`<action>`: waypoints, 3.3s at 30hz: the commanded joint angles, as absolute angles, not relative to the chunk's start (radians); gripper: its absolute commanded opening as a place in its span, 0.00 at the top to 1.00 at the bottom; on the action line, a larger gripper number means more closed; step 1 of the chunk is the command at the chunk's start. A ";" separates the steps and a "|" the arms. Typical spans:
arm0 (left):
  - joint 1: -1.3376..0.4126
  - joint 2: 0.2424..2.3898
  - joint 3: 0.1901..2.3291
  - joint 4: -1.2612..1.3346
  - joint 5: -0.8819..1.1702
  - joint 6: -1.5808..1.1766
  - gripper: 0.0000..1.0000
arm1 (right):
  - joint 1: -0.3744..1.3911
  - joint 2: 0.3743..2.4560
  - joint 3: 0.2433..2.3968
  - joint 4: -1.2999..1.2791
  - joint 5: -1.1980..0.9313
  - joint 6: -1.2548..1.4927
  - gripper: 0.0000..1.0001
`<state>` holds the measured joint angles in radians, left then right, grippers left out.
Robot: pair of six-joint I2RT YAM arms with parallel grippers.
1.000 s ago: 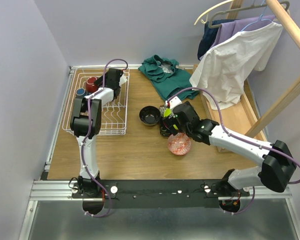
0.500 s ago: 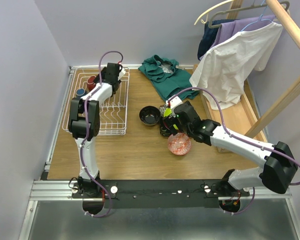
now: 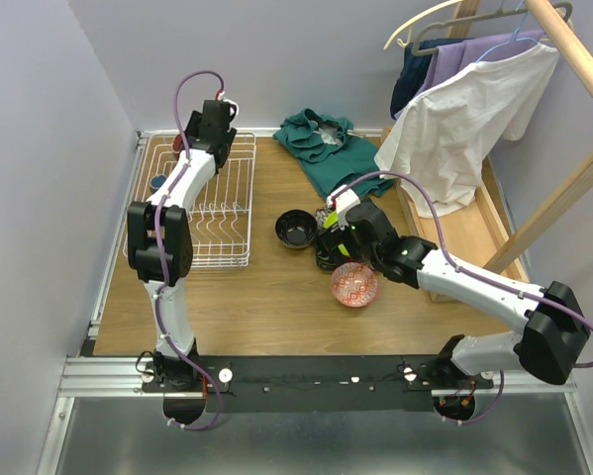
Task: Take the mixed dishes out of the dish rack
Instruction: Pick up the bowl from the dish rack, then place the bowl at the center of the board.
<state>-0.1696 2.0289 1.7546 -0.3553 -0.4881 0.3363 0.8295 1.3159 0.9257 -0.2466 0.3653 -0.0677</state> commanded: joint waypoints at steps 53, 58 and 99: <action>-0.081 1.224 1.181 -0.183 0.345 -0.655 0.63 | 0.575 1.882 1.506 0.133 -0.531 0.652 0.02; -0.083 1.178 1.121 -0.109 0.432 -0.710 0.63 | 0.574 1.939 1.554 0.150 -0.597 0.696 0.04; -0.091 0.939 0.997 -0.412 0.005 -0.332 0.01 | 0.563 1.838 1.520 -0.333 -0.314 0.385 0.99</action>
<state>-0.0937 1.0027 0.9745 -0.2398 0.2993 -0.5098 0.5690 1.9076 1.5021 -0.0971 -0.5404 0.5446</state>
